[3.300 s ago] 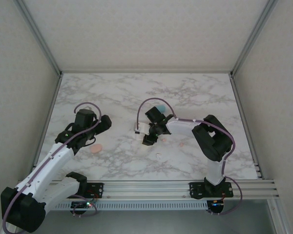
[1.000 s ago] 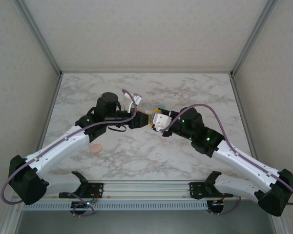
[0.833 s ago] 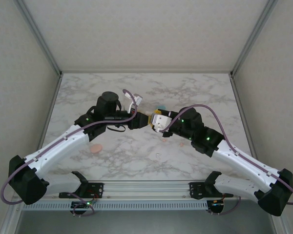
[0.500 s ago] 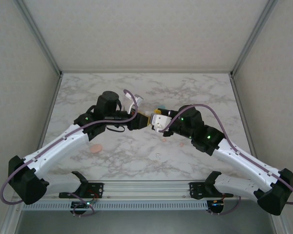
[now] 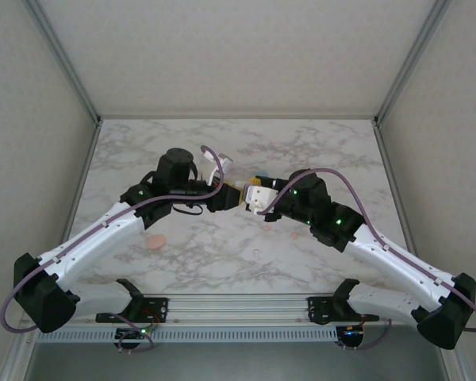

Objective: Insert wireless bluetooth earbuds into charging case

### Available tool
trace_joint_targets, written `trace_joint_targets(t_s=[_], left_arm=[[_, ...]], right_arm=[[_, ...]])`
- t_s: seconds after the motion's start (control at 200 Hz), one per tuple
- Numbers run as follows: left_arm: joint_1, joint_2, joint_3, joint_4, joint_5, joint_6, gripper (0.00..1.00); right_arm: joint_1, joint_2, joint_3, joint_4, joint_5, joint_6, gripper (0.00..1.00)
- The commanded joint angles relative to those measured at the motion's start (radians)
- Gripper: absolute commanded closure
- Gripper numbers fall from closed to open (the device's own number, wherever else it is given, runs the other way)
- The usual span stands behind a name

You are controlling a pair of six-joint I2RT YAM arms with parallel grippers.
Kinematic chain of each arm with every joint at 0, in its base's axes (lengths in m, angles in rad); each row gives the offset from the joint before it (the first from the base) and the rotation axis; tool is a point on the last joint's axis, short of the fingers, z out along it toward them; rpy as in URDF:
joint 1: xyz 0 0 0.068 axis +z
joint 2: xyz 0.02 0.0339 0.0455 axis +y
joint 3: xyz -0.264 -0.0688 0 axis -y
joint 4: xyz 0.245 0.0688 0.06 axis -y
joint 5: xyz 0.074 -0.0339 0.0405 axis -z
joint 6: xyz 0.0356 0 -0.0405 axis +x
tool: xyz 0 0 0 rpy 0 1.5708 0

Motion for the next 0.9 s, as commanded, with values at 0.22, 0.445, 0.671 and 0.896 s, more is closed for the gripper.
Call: trace_joint_targets(t_s=[0.22, 0.445, 0.671, 0.896], left_arm=[[-0.01, 0.004, 0.027, 0.019, 0.032, 0.015, 0.77], [-0.01, -0.073, -0.025, 0.067, -0.044, 0.064, 0.81], [-0.014, -0.271, -0.271, 0.413, -0.049, 0.279, 0.81], [-0.02, -0.313, -0.346, 0.49, -0.093, 0.396, 0.84]], right_arm=[[0.01, 0.011, 0.038, -0.006, -0.018, -0.005, 0.57], [0.008, -0.041, 0.067, -0.052, -0.022, 0.132, 0.37], [-0.097, -0.094, 0.158, -0.194, -0.099, 0.701, 0.26], [-0.172, -0.026, 0.238, -0.236, -0.401, 1.092, 0.27]])
